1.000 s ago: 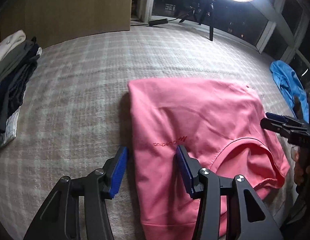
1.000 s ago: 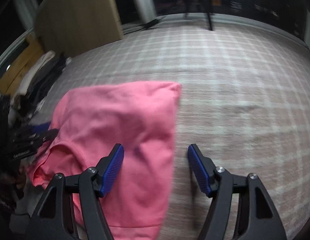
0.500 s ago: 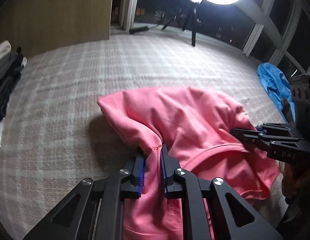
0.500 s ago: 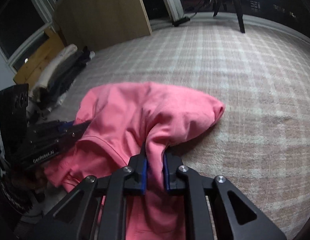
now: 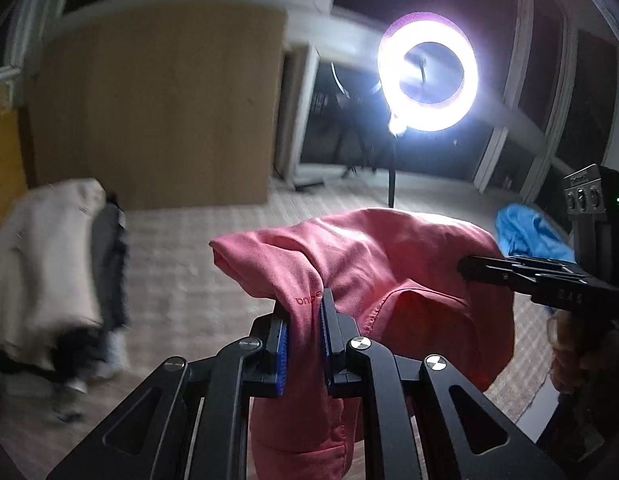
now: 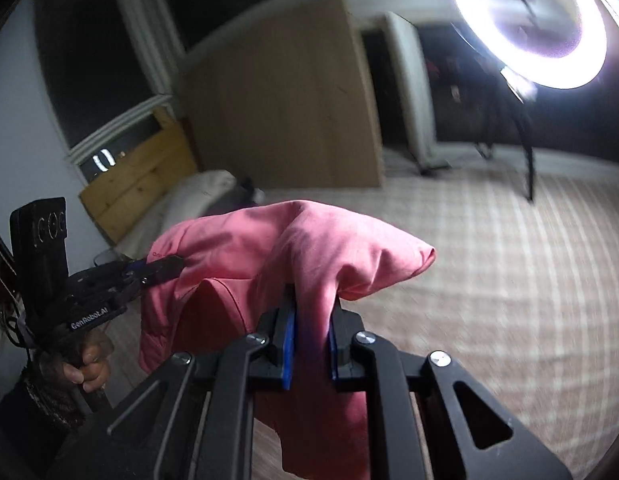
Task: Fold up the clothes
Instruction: 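Carry the folded pink shirt with both grippers onto the clothes stack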
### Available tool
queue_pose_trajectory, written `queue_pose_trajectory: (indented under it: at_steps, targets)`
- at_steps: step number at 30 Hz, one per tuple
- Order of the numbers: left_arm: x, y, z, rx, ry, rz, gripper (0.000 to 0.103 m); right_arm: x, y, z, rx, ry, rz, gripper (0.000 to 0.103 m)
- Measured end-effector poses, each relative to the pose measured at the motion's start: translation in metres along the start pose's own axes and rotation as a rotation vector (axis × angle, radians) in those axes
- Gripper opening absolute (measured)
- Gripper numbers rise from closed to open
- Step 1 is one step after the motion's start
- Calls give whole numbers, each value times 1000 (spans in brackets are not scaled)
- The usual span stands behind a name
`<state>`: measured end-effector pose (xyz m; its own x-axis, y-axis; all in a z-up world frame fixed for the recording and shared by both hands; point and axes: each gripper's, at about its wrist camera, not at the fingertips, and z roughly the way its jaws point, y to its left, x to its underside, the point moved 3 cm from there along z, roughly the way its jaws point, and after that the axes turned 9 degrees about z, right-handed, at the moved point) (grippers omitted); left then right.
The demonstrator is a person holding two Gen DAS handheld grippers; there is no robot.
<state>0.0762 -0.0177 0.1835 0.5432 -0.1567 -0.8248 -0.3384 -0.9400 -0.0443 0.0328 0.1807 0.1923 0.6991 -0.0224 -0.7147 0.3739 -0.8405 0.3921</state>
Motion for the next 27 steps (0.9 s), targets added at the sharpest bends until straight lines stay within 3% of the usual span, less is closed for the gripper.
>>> queue_pose_trajectory:
  at_steps: [13, 19, 24, 26, 27]
  targets:
    - [-14, 203, -121, -161, -109, 35, 12, -52, 206, 97, -87, -70, -136, 12]
    - [-28, 267, -141, -215, -144, 42, 12, -75, 264, 137, -122, -88, -167, 12]
    - [-43, 307, -136, -214, -158, 31, 14, -93, 287, 167, -131, -93, -174, 12]
    - [-35, 341, -102, -221, -38, 4, 27, -97, 284, 197, -117, -52, -154, 15]
    - [-23, 363, -77, -271, 68, -26, 30, -93, 277, 226, -91, 58, -159, 24]
